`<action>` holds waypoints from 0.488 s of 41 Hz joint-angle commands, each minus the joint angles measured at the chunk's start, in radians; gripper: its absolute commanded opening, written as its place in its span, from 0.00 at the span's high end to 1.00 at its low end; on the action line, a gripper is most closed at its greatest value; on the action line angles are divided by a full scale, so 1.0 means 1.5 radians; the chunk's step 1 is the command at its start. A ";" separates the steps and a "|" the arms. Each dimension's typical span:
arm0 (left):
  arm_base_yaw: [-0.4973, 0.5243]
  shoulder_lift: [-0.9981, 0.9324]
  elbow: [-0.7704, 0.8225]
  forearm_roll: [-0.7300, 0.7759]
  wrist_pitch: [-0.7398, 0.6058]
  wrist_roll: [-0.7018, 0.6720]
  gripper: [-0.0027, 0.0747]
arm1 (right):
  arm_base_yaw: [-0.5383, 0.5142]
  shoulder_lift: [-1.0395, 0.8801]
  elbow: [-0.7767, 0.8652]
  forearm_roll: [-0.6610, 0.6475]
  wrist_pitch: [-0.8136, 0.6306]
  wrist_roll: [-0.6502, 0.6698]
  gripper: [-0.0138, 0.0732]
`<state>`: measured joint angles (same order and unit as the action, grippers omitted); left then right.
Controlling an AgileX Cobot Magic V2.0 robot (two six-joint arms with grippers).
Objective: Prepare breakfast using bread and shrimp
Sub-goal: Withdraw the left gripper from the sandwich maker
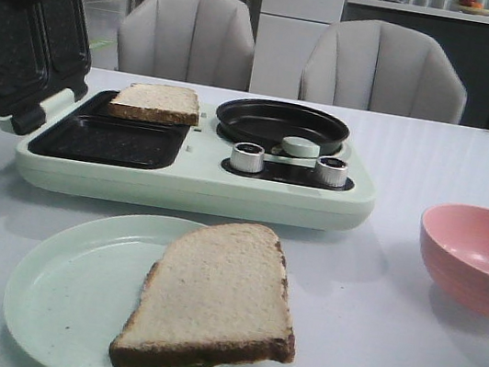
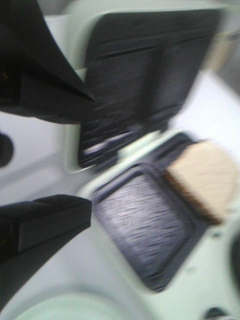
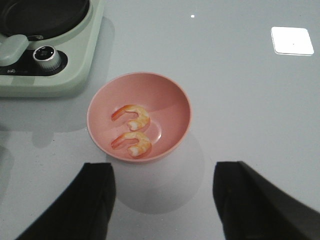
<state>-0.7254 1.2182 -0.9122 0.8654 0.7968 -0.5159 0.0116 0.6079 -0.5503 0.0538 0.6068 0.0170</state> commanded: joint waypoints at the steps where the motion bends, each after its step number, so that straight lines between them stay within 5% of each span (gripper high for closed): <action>1: -0.023 -0.063 -0.013 -0.158 0.098 0.057 0.47 | 0.000 0.005 -0.023 -0.001 -0.049 -0.003 0.23; 10: -0.023 -0.204 0.051 -0.450 0.034 0.218 0.47 | 0.000 0.005 -0.023 0.003 -0.054 -0.003 0.23; 20: -0.023 -0.378 0.144 -0.530 0.006 0.222 0.47 | 0.000 0.005 -0.023 0.003 -0.052 -0.003 0.23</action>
<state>-0.7523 0.7276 -0.7023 0.0961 0.8722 -0.1869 0.0116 0.6079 -0.5503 0.0538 0.6049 0.0170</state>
